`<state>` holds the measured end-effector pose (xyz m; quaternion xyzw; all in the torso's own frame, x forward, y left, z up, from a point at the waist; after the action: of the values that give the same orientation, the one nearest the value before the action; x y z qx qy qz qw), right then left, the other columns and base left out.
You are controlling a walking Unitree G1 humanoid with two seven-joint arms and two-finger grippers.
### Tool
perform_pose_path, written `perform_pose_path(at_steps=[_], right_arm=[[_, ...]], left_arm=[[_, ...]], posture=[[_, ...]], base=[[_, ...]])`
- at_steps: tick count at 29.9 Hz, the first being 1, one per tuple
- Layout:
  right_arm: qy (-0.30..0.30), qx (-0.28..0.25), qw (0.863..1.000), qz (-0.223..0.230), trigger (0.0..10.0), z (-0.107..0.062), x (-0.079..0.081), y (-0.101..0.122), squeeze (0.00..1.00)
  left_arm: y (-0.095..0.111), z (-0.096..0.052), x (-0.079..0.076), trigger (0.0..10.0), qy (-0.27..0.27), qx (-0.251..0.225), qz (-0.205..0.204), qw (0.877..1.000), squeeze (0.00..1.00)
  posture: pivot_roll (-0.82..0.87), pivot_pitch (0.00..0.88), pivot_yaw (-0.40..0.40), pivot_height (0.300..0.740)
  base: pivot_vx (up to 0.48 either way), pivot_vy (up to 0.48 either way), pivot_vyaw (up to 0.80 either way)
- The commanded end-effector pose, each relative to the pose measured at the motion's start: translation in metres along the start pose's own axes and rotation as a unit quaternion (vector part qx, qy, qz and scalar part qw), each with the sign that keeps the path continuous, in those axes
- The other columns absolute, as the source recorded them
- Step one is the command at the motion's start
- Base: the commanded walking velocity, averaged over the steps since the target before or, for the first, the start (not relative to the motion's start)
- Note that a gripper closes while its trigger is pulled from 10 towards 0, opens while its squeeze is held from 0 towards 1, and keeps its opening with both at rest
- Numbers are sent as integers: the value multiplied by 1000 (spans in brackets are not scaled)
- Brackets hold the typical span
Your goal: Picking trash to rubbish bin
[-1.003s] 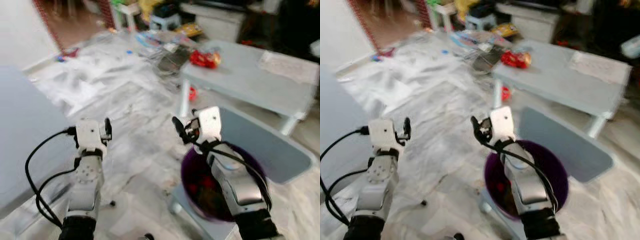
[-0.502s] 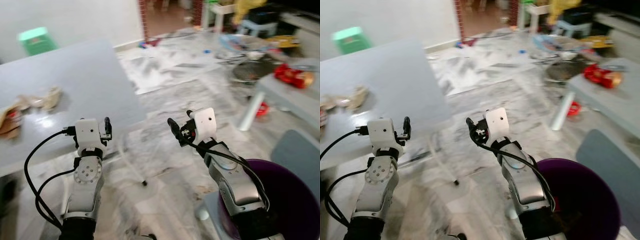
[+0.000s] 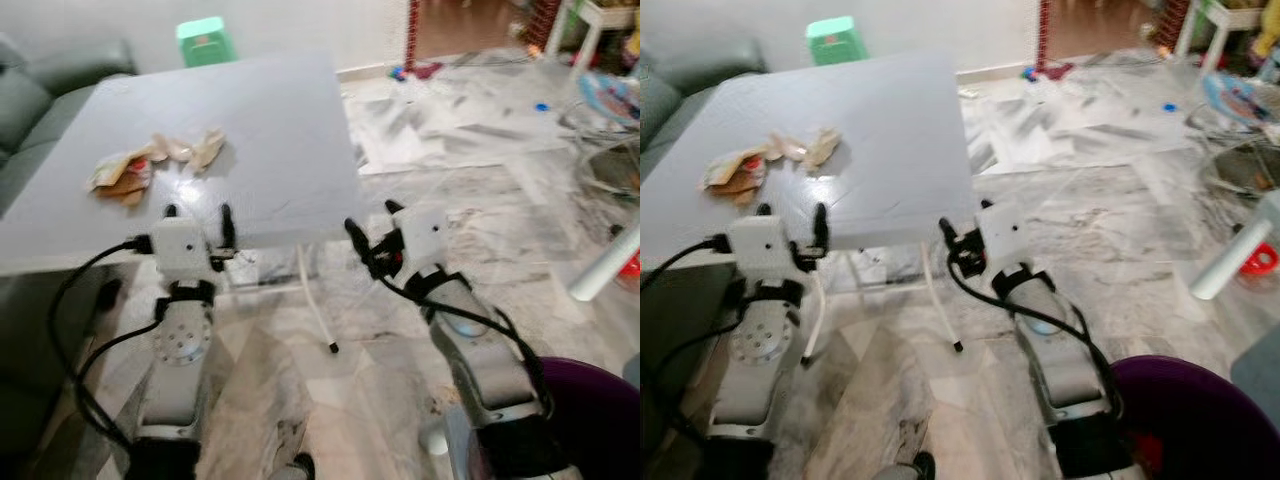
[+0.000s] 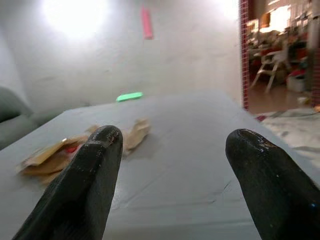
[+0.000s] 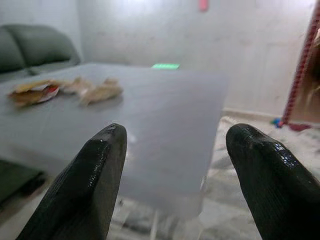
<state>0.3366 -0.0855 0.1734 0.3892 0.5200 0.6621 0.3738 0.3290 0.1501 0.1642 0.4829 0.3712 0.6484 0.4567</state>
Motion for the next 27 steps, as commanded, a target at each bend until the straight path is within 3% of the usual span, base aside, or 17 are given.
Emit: perform_pose_path(at_steps=[1, 6, 27], right_arm=[[17, -13, 1000, 3, 10000, 5, 11, 6, 0], [17, -11, 1000, 0, 10000, 5, 11, 5, 0], [13, -6, 1000, 3, 10000, 6, 11, 1, 0]], left_arm=[[-4, 0, 8, 10000, 6, 9, 8, 1000, 0], [-12, -2, 11, 10000, 7, 31, 4, 1000, 0], [-15, -3, 9, 10000, 0, 43, 5, 999, 0]], posture=[[-41, 64, 59, 740], [-40, 62, 61, 740], [-35, 67, 60, 740]], base=[[0, 0, 0], [0, 297, 0], [0, 476, 0]])
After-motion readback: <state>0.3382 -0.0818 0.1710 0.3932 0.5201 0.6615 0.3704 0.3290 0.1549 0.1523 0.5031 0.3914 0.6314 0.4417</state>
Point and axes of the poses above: a point about 5 cm out from each wrist's last joint towards the gripper, its own z axis pointing out of the wrist towards the gripper, its own y axis along the axis of the wrist's last joint, x = y × z, the point moved 3 cm from there along z, pointing out of the wrist towards the gripper, and after that the axes turned 14 degrees about z, right-handed, at the moved point
